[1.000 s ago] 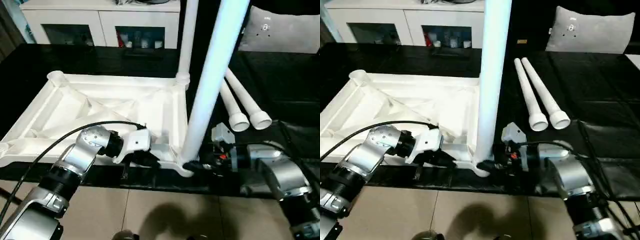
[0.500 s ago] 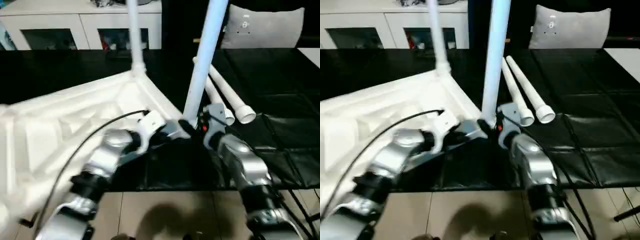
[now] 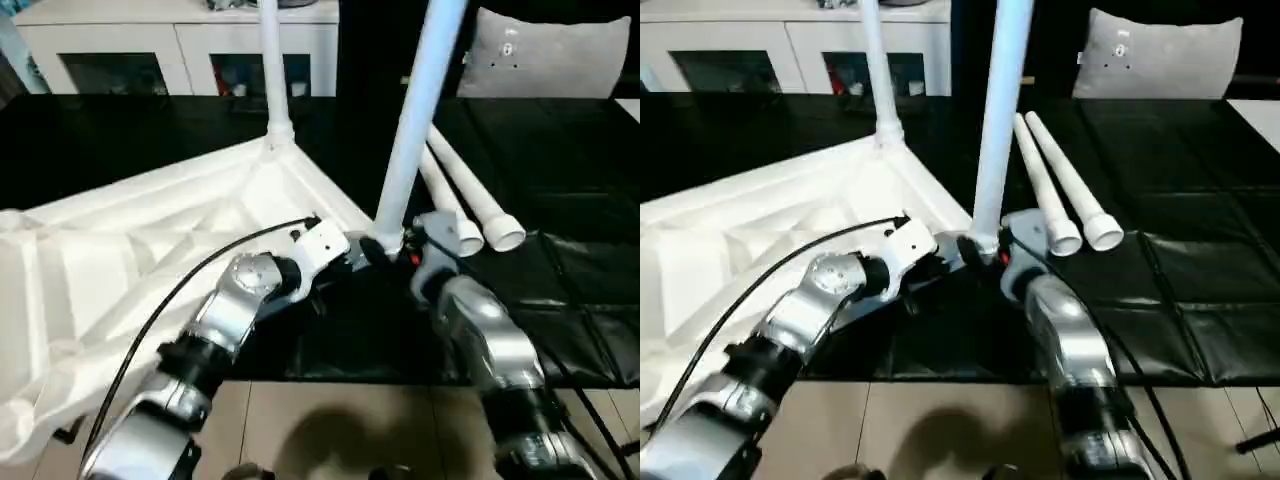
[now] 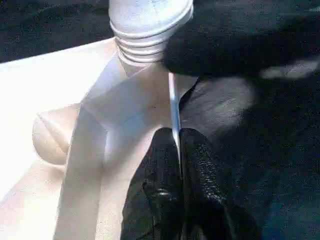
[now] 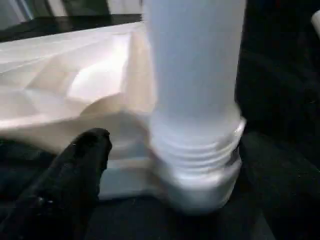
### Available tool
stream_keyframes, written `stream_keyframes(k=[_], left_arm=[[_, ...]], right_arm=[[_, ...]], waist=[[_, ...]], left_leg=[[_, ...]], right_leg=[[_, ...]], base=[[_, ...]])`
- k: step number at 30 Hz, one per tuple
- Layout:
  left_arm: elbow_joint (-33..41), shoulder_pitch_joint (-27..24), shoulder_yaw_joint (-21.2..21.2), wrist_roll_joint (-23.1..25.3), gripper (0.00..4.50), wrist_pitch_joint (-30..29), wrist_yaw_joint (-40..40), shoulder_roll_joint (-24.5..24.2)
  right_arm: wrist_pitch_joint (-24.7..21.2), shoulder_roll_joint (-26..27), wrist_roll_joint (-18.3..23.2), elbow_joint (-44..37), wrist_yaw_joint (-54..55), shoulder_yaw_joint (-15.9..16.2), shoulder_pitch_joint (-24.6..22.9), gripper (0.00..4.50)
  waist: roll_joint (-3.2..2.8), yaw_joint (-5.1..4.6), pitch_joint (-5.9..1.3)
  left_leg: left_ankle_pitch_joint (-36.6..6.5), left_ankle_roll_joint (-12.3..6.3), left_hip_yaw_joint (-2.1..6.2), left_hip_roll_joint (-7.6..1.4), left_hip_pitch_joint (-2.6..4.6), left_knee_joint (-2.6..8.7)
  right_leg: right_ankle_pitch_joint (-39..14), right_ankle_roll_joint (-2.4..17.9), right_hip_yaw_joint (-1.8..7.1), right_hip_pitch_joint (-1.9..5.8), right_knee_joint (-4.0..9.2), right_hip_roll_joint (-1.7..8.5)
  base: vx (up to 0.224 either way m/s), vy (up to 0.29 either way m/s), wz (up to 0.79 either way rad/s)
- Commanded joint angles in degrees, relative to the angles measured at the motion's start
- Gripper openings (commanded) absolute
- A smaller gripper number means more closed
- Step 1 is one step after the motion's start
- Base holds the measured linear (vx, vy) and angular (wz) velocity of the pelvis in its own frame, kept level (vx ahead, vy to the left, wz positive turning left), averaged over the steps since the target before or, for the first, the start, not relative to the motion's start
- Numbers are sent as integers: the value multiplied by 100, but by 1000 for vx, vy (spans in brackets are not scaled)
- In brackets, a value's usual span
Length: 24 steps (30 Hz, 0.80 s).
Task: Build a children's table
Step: Rotate table base
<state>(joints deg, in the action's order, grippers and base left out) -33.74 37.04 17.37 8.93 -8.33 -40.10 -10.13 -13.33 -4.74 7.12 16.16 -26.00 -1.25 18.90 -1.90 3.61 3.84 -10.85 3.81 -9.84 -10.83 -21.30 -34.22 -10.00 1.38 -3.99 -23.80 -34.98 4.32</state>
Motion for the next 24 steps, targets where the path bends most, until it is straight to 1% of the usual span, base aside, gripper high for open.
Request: stream_keyframes(k=[1, 2, 3, 4, 5, 6, 7, 8, 9, 10, 11, 12, 13, 14, 15, 16, 17, 18, 19, 20, 21, 22, 23, 24], left_arm=[[-90, 346, -30, 92, 0, 557, 57, -41], [-230, 414, -10, 118, 0, 727, 48, -60], [-376, 489, -2, 116, 0, 878, 47, -67], [-658, 655, 17, 137, 0, 1118, 70, -74], [-762, 720, 26, 147, 0, 1204, 72, -74], [-1197, 991, 7, 179, 0, 1429, 198, -27], [-1225, 1009, 4, 183, 0, 1440, 212, -24], [-1525, 1188, -26, 228, 0, 1550, 388, 23], [-1748, 1322, -77, 189, 0, 1620, 372, 73], [-1748, 1322, -77, 189, 0, 1620, 372, 73], [-1957, 1441, -108, 162, 44, 1702, 352, 111], [-2198, 1590, -158, 134, 55, 1765, 399, 168], [-2198, 1590, -158, 134, 55, 1765, 399, 168], [-2450, 1744, -228, 109, 55, 1833, 516, 233], [-2733, 1904, -252, 148, 79, 1997, 752, 276], [-2748, 1911, -255, 146, 79, 2007, 761, 279], [-2836, 1954, -303, 103, 99, 2064, 815, 302], [-2938, 1997, -337, 65, 98, 2132, 846, 321], [-2951, 1990, -415, -41, 98, 2124, 773, 338], [-2996, 1999, -475, -107, 112, 2140, 721, 353], [-2999, 1970, -567, -190, 139, 2119, 716, 358], [-2999, 1970, -567, -190, 141, 2119, 716, 358], [-2909, 1891, -708, -333, 142, 2037, 695, 349], [-2886, 1850, -807, -417, 156, 2014, 694, 346]], right_arm=[[-22, -16, 131, -405, -59, 20, -119, 440], [-120, -30, 155, -512, -38, 3, -192, 440], [-246, -48, 167, -609, -18, -2, -258, 440], [-421, -94, 187, -785, -46, 23, -386, 440], [-443, -113, 190, -841, -76, 43, -430, 440], [-424, -168, 132, -934, -109, 114, -529, 440], [-423, -171, 128, -938, -108, 118, -534, 440], [-444, -188, 91, -961, -74, 141, -568, 440], [-455, -183, 99, -962, -57, 141, -579, 440], [-455, -183, 99, -962, -57, 141, -579, 440], [-464, -169, 114, -980, -40, 134, -591, 450], [-413, -145, 108, -983, -3, 122, -599, 450], [-413, -145, 108, -983, -3, 122, -599, 450], [-347, -137, 44, -987, 93, 126, -604, 450], [-342, -165, -14, -1026, 161, 164, -613, 450], [-347, -168, -13, -1033, 161, 166, -616, 450], [-396, -184, 20, -1106, 142, 180, -642, 450], [-444, -197, 58, -1169, 121, 190, -666, 450], [-483, -219, 98, -1265, 77, 202, -708, 450], [-504, -234, 121, -1328, 47, 211, -738, 450], [-527, -237, 159, -1410, 47, 189, -775, 450], [-527, -237, 159, -1410, 47, 189, -775, 450], [-532, -238, 192, -1527, 58, 165, -825, 450], [-529, -235, 213, -1607, 78, 151, -864, 450]], waist=[[36, 34, -461], [46, 27, -469], [41, 29, -474], [44, 26, -463], [39, 48, -474], [54, 45, -480], [48, 62, -484], [51, 71, -487], [58, 81, -499], [60, 86, -499], [53, 107, -504], [51, 117, -520], [52, 120, -518], [46, 148, -529], [39, 165, -544], [40, 169, -528], [13, 175, -512], [39, 172, -488], [-17, 178, -476], [16, 169, -463], [14, 166, -458], [23, 161, -454], [1, 158, -458], [15, 147, -458]], left_leg=[[-692, -362, 56, -152, 4, 368], [-683, -357, 56, -155, 8, 364], [-653, -362, 56, -158, 17, 363], [-637, -375, 57, -146, 6, 363], [-608, -395, 52, -138, 22, 351], [-565, -407, 60, -139, -1, 350], [-576, -411, 41, -126, 21, 338], [-552, -399, 58, -140, 3, 343], [-529, -399, 52, -144, 15, 333], [-505, -411, 51, -138, 7, 327], [-424, -440, 53, -137, -3, 320], [-336, -471, 57, -149, -5, 313], [-313, -505, 49, -136, -5, 301], [-275, -535, 57, -143, -7, 294], [-232, -546, 56, -155, 5, 283], [-265, -560, 57, -152, 3, 284], [-387, -541, 58, -146, 2, 292], [-546, -504, 60, -147, 0, 312], [-628, -476, 68, -151, 7, 319], [-735, -442, 59, -145, 8, 327], [-774, -412, 59, -142, 7, 333], [-777, -402, 56, -132, -2, 330], [-751, -385, 72, -128, -8, 334], [-771, -376, 70, -126, -14, 338]], right_leg=[[-933, 971, 264, 405, 426, 359], [-888, 982, 263, 403, 419, 358], [-840, 1016, 262, 394, 416, 358], [-835, 1012, 261, 399, 426, 346], [-776, 985, 268, 394, 431, 338], [-652, 1023, 263, 406, 407, 349], [-668, 1003, 262, 387, 428, 338], [-606, 1044, 266, 407, 400, 361], [-537, 1075, 263, 401, 389, 360], [-505, 1091, 264, 403, 386, 365], [-400, 1130, 262, 409, 370, 368], [-196, 1196, 266, 418, 335, 374], [-121, 1208, 264, 401, 344, 360], [0, 1236, 263, 407, 325, 372], [142, 1292, 261, 400, 306, 374], [137, 1306, 256, 388, 315, 367], [26, 1291, 247, 400, 340, 365], [-207, 1267, 244, 417, 359, 376], [-371, 1256, 238, 409, 371, 386], [-665, 1175, 237, 423, 417, 388], [-832, 1111, 242, 424, 435, 386], [-877, 1076, 244, 435, 445, 384], [-863, 1064, 245, 447, 431, 391], [-866, 1059, 236, 447, 441, 375]], base=[[0, 0, 0], [0, 0, 0], [0, 0, 0], [0, 0, 0], [0, 0, 0], [0, 0, 0], [0, 0, 0], [0, 0, 0], [0, 0, 0], [0, 0, 0], [0, 0, 0], [0, 0, 0], [0, 0, 0], [0, 0, 0], [0, 0, 0], [0, 0, 0], [0, 0, 0], [0, 0, 0], [0, 0, 0], [0, 0, 0], [0, 0, 0], [0, 0, 0], [0, 0, 0], [0, 0, 0]])
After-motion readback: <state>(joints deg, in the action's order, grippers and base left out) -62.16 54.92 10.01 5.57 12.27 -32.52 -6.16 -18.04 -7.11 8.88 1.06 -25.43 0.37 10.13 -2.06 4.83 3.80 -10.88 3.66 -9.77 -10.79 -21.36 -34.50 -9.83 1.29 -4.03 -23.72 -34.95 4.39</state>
